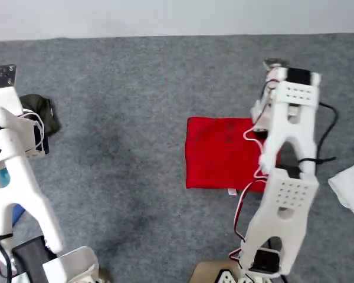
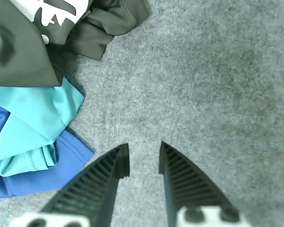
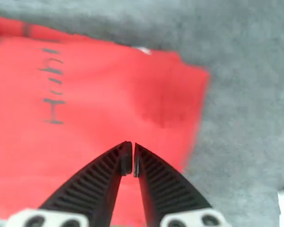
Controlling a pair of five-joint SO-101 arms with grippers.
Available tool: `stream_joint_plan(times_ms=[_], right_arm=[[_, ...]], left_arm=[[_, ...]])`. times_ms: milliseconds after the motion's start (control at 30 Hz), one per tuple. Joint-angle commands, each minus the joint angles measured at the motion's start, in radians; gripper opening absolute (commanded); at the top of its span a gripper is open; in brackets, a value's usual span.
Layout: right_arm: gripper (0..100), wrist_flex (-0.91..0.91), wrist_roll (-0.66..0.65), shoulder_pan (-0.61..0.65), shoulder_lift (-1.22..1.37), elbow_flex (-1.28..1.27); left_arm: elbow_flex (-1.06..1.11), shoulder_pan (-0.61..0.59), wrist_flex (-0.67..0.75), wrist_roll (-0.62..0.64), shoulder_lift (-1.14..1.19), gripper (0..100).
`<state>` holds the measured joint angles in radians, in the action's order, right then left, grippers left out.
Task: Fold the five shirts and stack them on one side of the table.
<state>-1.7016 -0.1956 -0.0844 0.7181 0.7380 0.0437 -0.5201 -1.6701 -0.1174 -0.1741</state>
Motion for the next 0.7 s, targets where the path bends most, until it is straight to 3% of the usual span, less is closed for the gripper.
stream_joint_plan(times_ms=[0,333,667], right_arm=[[0.9,0.039,-0.003,0.096,-0.054,0.046],[0.9,0.142,-0.003,0.246,0.145,0.052],[0.9,-0.064,0.008,0.2,-0.111,0.052]], left_arm=[[-0.008,0.002,-0.011,-0.006,-0.041,11],[-0.008,0.002,-0.032,-0.006,-0.041,11],[-0.012,0.002,-0.032,-0.006,-0.041,11]])
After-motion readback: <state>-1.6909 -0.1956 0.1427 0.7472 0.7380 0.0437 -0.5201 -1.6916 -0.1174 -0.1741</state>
